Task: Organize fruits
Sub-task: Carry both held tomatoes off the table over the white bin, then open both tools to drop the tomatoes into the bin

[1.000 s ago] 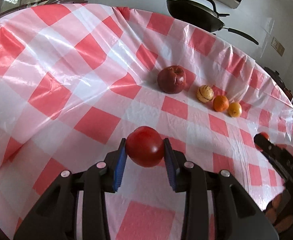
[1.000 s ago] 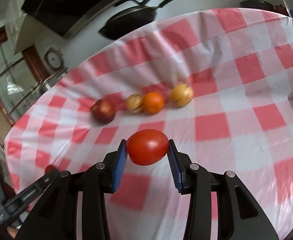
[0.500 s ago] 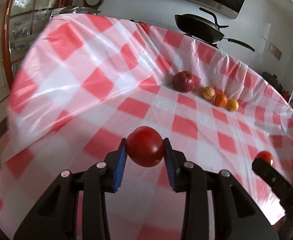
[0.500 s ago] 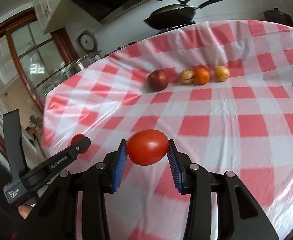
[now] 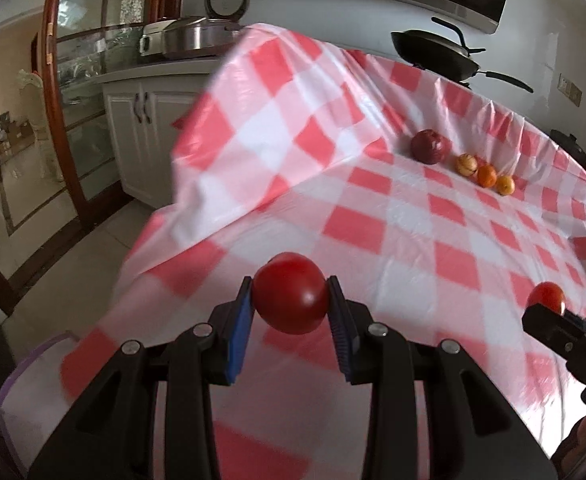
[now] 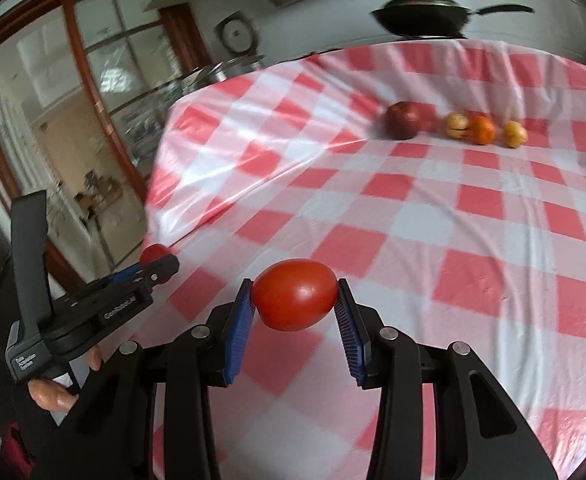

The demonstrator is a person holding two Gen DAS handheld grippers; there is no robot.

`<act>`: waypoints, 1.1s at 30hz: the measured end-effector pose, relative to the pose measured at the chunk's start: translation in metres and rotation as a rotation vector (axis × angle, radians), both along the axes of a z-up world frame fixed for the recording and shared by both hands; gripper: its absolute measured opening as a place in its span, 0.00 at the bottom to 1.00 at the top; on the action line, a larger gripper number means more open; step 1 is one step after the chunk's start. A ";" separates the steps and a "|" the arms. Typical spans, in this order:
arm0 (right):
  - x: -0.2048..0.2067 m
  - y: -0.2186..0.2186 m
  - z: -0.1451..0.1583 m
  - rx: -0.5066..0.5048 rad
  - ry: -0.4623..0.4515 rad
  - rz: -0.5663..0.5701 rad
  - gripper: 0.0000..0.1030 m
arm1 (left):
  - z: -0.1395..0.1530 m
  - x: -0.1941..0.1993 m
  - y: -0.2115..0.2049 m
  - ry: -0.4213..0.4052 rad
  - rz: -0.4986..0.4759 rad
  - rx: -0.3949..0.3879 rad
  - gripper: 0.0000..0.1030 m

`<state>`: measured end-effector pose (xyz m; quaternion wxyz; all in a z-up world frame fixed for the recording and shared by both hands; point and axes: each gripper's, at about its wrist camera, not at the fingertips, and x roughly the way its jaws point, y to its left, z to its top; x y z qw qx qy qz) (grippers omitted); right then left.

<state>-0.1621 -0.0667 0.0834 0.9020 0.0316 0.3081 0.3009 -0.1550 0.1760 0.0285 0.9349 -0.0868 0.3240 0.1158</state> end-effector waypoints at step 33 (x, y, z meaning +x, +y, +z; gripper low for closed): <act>-0.194 0.246 -0.116 -0.540 -0.041 0.853 0.40 | -0.103 -0.161 0.203 0.220 0.464 -0.089 0.35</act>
